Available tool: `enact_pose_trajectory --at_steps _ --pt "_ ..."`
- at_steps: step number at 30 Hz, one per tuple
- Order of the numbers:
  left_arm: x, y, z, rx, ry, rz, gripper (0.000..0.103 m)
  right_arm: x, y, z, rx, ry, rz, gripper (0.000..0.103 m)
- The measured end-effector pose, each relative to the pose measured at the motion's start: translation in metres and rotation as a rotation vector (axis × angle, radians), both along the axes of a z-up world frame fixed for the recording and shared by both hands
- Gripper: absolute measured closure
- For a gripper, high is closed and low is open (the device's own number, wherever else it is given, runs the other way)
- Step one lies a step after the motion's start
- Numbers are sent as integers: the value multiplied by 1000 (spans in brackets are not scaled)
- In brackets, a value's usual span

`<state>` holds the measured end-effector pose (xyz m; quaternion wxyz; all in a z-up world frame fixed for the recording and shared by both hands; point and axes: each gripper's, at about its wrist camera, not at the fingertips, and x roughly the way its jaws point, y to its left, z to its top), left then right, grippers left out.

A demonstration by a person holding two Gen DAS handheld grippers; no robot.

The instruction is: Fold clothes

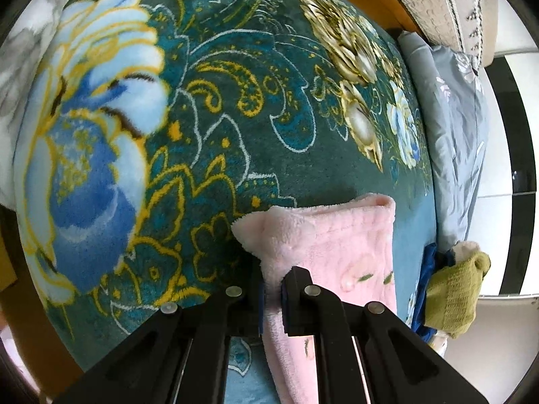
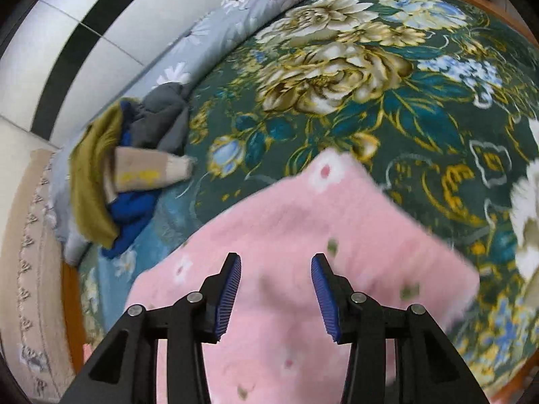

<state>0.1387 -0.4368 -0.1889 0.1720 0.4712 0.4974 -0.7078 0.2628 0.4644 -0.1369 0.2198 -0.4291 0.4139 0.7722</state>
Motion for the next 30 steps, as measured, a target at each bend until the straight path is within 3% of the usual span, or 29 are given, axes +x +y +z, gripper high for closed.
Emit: enact_pose_trajectory --at_steps 6,11,17,20,24,26,28,30 --pt "0 0 -7 -5 -10 9 96 -12 37 -27 8 -84 -90 59" --pt "1 2 -3 -5 -25 34 96 -20 27 -22 73 -142 -66 59" --pt "1 11 35 23 19 106 96 -20 -8 16 192 -98 31 59" --pt "-7 30 79 2 100 81 96 -18 -25 31 219 -56 83 58" --pt "-31 93 162 -149 299 -170 96 -11 -38 41 190 5 90 57" --pt "-37 152 208 -259 428 -399 96 -9 -47 41 166 26 95 57" --pt "-35 211 235 -350 522 -608 96 -6 -56 40 141 47 101 57" --pt "-25 269 234 -397 562 -796 96 -4 -66 37 118 61 110 57"
